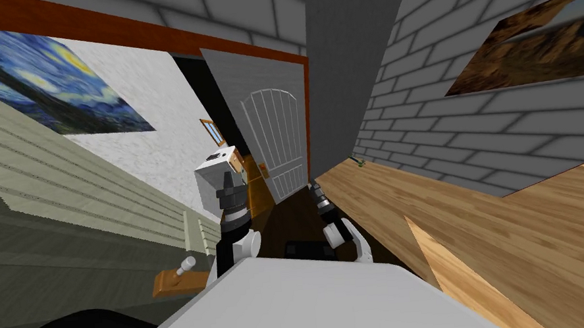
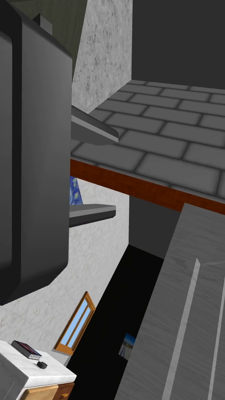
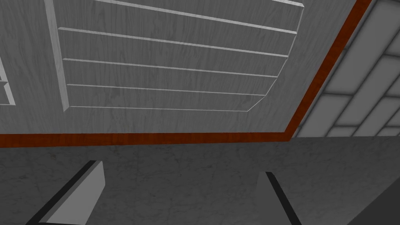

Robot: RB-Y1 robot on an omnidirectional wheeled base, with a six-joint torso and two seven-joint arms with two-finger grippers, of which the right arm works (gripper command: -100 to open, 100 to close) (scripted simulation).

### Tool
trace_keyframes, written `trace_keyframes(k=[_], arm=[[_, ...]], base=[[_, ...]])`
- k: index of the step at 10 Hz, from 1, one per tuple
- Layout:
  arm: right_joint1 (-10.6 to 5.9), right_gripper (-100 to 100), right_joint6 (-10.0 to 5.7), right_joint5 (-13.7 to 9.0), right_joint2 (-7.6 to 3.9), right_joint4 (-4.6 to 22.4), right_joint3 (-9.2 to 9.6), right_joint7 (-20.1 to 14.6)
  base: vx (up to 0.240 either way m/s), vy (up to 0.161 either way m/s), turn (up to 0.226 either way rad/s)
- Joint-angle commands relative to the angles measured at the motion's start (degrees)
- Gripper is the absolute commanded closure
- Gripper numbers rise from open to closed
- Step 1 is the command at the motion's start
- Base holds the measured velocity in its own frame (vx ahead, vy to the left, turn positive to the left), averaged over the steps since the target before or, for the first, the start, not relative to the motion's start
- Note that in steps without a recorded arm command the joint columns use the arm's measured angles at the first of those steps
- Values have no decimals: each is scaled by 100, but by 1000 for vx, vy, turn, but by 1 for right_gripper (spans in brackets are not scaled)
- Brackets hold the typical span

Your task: Pull the door open

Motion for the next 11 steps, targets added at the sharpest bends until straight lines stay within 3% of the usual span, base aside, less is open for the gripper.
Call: trace_keyframes(k=[1,6,11], arm=[[-101,-100,-31,-2,25,205,118,-30],[-526,-100,-4,-32,67,924,684,-205],[-834,-100,15,-54,126,1448,1095,-332]], base=[[84,34,-81],[101,47,-148],[87,63,-123]])
